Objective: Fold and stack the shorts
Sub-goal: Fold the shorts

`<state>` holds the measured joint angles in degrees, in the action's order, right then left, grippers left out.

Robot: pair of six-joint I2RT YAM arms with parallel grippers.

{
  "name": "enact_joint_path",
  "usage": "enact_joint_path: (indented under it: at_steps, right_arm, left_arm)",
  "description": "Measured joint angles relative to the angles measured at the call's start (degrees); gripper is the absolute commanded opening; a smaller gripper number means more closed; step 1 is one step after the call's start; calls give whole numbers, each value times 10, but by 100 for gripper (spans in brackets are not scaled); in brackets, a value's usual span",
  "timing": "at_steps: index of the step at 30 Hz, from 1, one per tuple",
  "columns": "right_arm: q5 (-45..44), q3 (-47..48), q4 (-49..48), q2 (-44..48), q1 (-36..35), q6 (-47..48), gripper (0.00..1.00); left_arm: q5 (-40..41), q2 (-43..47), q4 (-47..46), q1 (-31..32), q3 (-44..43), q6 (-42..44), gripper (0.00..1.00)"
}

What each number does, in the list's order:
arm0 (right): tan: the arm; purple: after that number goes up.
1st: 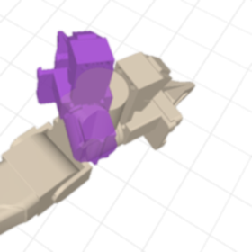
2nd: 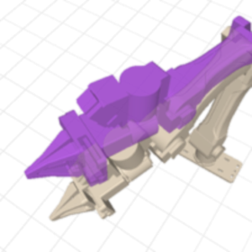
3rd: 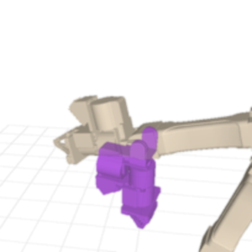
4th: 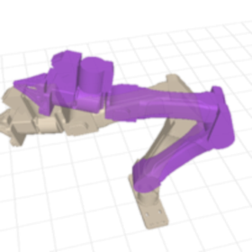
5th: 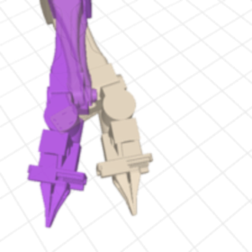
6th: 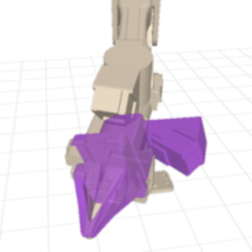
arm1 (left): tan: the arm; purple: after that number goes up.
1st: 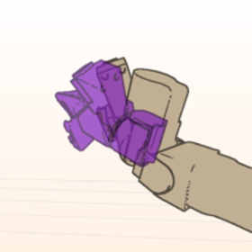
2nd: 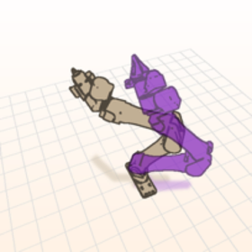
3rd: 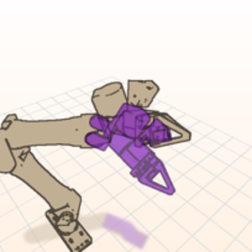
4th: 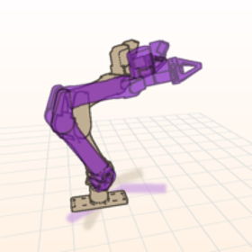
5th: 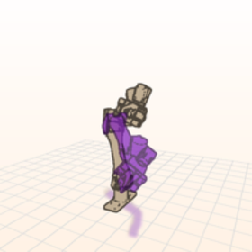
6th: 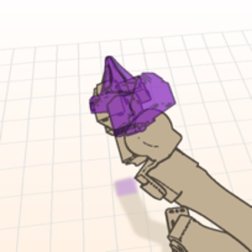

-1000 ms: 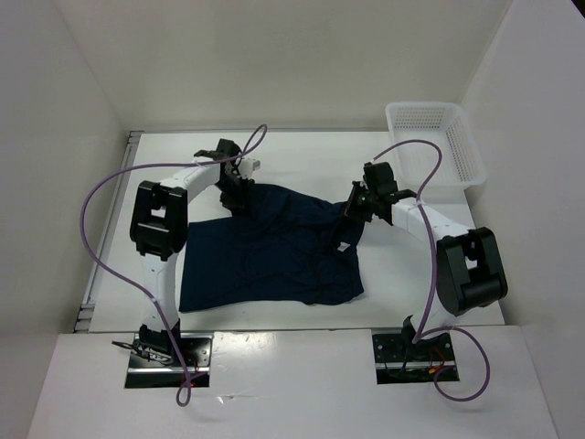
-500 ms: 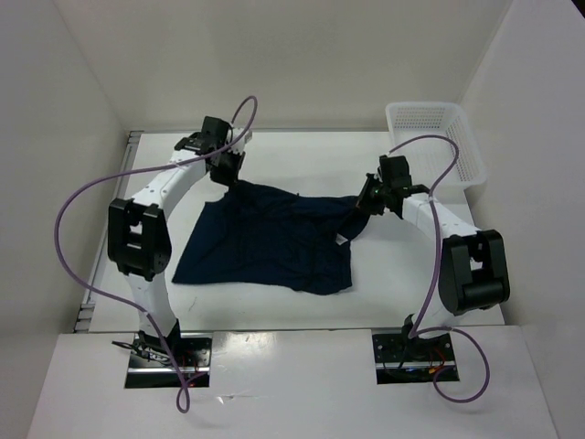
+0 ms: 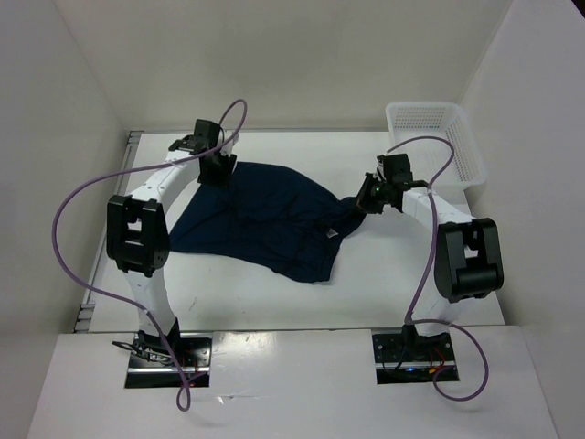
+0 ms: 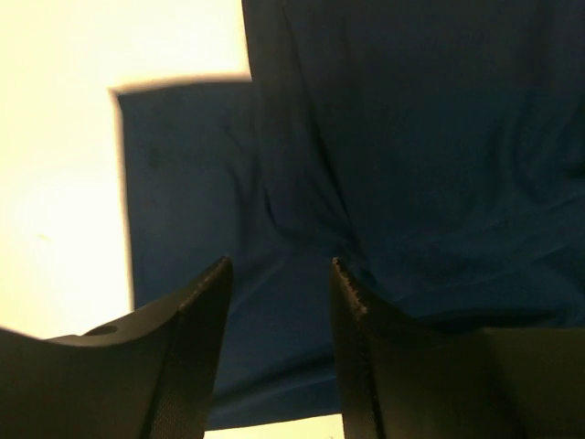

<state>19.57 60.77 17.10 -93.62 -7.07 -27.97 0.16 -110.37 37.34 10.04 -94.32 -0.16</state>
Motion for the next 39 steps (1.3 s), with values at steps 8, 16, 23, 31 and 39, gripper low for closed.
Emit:
enact_joint_path:
  at_steps: [8,16,23,31,39]
  right_arm:
    - [20,1,-2,-15,0,0,4]
    - [23,1,-3,-15,0,0,4]
    - [22,1,-3,-15,0,0,4]
    - [20,1,-3,-15,0,0,4]
    - [20,1,-3,-15,0,0,5]
  left_arm:
    - [-67,-12,29,1,25,0,53]
    - [-174,-87,82,6,16,0,59]
    - [-191,-108,77,8,3,-1,58]
    - [-209,-108,56,8,-10,-1,45]
    - [-213,-131,48,10,-19,0,5]
